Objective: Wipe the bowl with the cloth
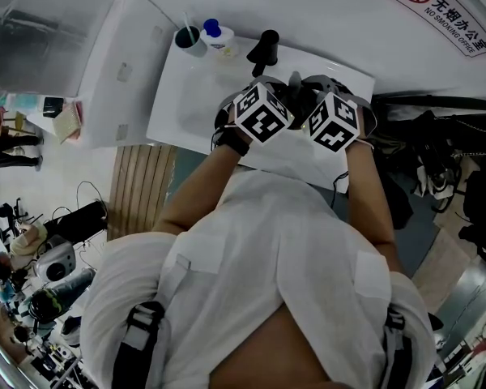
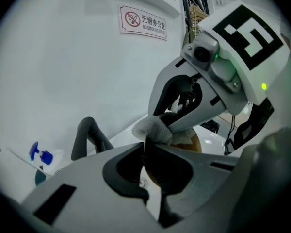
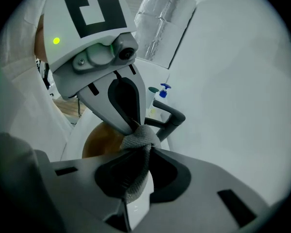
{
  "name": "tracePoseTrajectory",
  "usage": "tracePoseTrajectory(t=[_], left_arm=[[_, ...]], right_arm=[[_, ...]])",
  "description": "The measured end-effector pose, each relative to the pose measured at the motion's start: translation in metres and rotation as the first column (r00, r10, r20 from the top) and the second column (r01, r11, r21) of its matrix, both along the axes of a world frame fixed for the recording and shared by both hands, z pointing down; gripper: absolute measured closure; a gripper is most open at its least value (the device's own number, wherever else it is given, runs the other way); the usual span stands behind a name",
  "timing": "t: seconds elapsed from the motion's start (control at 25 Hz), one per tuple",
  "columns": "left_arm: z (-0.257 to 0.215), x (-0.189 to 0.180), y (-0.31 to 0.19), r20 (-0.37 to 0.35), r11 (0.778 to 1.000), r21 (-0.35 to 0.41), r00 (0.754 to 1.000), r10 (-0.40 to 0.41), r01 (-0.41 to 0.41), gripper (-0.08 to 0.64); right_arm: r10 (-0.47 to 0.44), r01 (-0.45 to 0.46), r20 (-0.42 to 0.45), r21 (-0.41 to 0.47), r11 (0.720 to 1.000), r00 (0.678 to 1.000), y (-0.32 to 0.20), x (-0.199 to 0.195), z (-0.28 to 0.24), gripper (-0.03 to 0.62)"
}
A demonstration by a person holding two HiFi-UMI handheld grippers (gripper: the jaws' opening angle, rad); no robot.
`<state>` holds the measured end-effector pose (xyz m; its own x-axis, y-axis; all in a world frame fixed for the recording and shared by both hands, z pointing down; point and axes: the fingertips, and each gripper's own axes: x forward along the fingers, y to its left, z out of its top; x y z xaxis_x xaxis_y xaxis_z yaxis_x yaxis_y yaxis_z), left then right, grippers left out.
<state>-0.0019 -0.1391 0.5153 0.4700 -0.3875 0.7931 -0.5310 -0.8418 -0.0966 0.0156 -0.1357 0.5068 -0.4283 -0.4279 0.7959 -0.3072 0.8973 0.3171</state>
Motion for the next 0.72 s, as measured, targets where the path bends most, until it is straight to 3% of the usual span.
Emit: tracePoseTrajectory(t=[0.16,0.36,0.6,0.72], left_arm=[[-0.007,-0.002,-0.004,-0.010,1.000,0.006,1.000,-0.007,0.007,0.543],[-0.020,-0.006,-0.013,-0.110,0.996,0.013,0.990,-0.085,0.087,0.545],[-0.028,-0.007,-0.019,-0.202,0.984,0.022,0.964,-0.171,0.179,0.545],[-0.032,-0.010,-0.024,-0.293,0.966,-0.014,0.923,-0.249,0.257,0.543]], right_arm=[[0.046,-0.045,0.062,-0.017,0.999,0.997,-0.002,-0.001,-0.004,0.534],[0.161,-0.159,0.205,-0.026,0.987,0.965,-0.012,0.001,-0.018,0.538],[0.311,-0.305,0.341,-0.075,0.950,0.887,-0.017,0.012,-0.020,0.538],[0.402,-0.389,0.419,-0.121,0.913,0.814,-0.021,0.021,-0.023,0.538]])
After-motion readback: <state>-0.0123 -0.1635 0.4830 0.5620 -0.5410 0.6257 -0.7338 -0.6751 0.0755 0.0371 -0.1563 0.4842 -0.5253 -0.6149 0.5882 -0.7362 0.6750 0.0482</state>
